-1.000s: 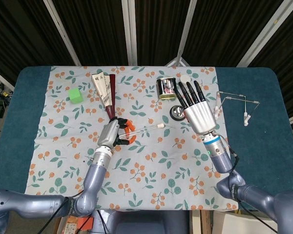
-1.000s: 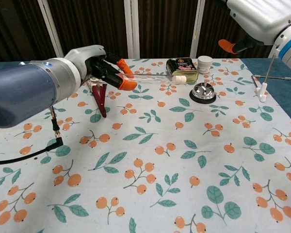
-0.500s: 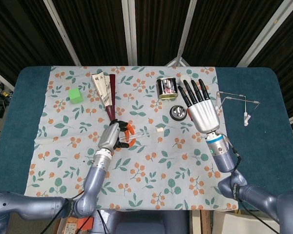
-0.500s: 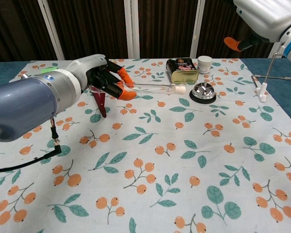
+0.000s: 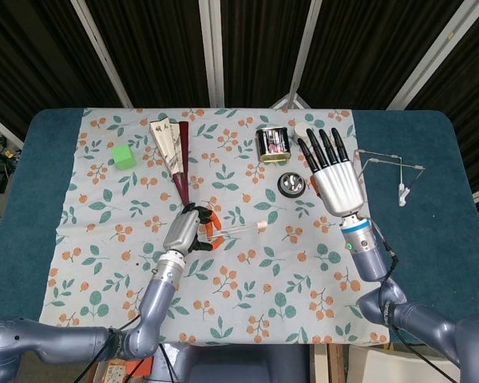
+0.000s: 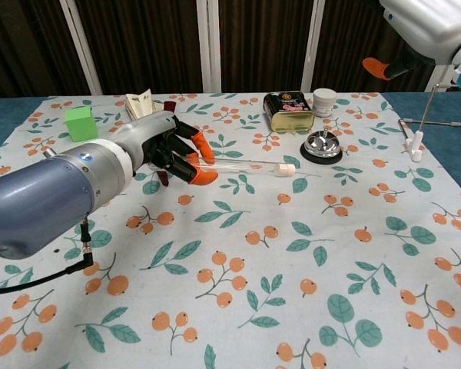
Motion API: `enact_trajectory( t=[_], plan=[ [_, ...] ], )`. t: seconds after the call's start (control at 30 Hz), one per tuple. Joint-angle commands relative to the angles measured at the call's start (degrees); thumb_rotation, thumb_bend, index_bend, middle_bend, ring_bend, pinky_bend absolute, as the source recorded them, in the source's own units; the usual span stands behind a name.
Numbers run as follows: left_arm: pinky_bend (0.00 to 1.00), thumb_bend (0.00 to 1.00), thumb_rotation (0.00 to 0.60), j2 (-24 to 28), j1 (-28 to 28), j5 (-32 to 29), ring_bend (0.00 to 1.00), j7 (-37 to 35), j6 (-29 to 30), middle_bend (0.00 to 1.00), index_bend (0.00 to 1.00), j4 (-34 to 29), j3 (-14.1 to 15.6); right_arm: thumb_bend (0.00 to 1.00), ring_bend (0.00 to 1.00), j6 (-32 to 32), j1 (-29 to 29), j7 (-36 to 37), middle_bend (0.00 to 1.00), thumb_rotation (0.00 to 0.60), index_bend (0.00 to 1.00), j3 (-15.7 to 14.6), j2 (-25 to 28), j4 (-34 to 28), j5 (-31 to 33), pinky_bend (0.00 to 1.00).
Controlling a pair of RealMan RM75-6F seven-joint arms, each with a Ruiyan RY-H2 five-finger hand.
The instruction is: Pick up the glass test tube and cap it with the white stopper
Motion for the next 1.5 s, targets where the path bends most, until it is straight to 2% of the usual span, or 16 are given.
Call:
enact_trajectory(
  t=[0.03, 0.23, 0.73, 1.13, 1.5],
  plan=[
    [0.00, 0.61, 0.600, -0.25, 0.50, 1.22, 0.20, -0.49, -0.21, 0.70, 0.67, 0.42, 0.54, 0.41, 0.00, -0.03, -0.57, 0.15, 0.01, 0.600, 0.00, -0.05, 0.27, -0.45, 0.47, 0.00],
    [0.00, 0.61, 0.600, -0.82, 1.95, 4.82, 0.20, -1.75, -0.94, 0.70, 0.67, 2.04, 2.67, 0.41, 0.00, 0.49, -3.27, 1.25, 0.01, 0.600, 0.00, -1.13, 1.37, -1.47, 1.38, 0.00],
    [0.00, 0.61, 0.600, -1.53, 4.37, 10.24, 0.20, -3.18, -2.30, 0.70, 0.67, 5.32, 5.36, 0.41, 0.00, 0.28, -4.30, 1.48, 0.01, 0.600, 0.00, -0.93, 1.92, -2.48, 2.01, 0.00],
    [0.00, 0.61, 0.600, -0.94, 6.60, 15.83, 0.20, -4.20, -3.60, 0.69, 0.67, 8.47, 9.07, 0.41, 0.00, 0.21, -5.60, 1.59, 0.01, 0.600, 0.00, -0.74, 2.60, -3.78, 3.03, 0.00],
    [0.00, 0.60, 0.600, -0.22, 8.46, 17.08, 0.20, -2.84, -3.81, 0.67, 0.66, 7.89, 10.33, 0.41, 0.00, 0.34, -6.24, 0.90, 0.01, 0.600, 0.01, -0.62, 3.52, -5.74, 3.19, 0.00]
  ],
)
